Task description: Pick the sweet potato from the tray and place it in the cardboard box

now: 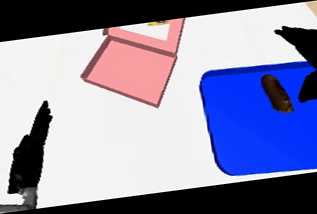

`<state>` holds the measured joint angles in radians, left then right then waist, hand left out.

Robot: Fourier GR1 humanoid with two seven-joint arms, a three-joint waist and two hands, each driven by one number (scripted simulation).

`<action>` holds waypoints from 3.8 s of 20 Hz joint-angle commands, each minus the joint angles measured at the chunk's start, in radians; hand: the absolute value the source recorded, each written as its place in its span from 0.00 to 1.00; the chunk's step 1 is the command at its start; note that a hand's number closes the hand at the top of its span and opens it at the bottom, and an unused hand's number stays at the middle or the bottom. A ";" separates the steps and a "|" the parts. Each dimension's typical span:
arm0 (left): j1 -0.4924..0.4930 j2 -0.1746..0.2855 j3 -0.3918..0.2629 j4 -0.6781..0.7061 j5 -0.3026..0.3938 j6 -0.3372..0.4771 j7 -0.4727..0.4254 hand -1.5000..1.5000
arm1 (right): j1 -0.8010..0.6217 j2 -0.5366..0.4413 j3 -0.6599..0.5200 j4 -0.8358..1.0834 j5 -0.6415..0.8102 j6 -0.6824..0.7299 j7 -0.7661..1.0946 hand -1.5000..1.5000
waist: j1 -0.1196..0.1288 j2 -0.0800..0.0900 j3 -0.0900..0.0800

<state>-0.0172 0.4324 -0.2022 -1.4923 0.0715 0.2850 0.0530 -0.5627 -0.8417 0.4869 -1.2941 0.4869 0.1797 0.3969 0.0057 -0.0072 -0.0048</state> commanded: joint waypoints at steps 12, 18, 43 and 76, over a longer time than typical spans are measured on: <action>-0.026 -0.063 0.045 0.053 -0.049 -0.047 -0.012 0.50 | -0.011 0.224 -0.018 -0.053 0.139 0.290 0.372 0.00 | -0.002 0.008 0.005; 0.022 -0.083 0.060 -0.026 -0.083 -0.053 0.002 0.50 | 0.045 0.280 -0.047 0.009 0.245 0.280 0.351 0.00 | 0.002 0.008 0.005; 0.061 -0.169 0.187 -0.077 -0.172 -0.168 0.021 0.50 | 0.177 0.379 -0.270 -0.069 0.510 0.359 0.196 0.00 | -0.005 0.006 0.005; -0.054 -0.231 0.203 0.006 -0.249 -0.218 0.023 0.50 | -0.211 0.409 -0.394 0.471 0.531 -0.012 -0.592 1.00 | 0.048 0.027 0.007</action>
<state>-0.0395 0.1915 -0.0071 -1.5087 -0.1774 0.0775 0.0680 -0.6536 -0.4180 0.1373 -0.9616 1.0678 0.1961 -0.0328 0.0509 0.0129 -0.0015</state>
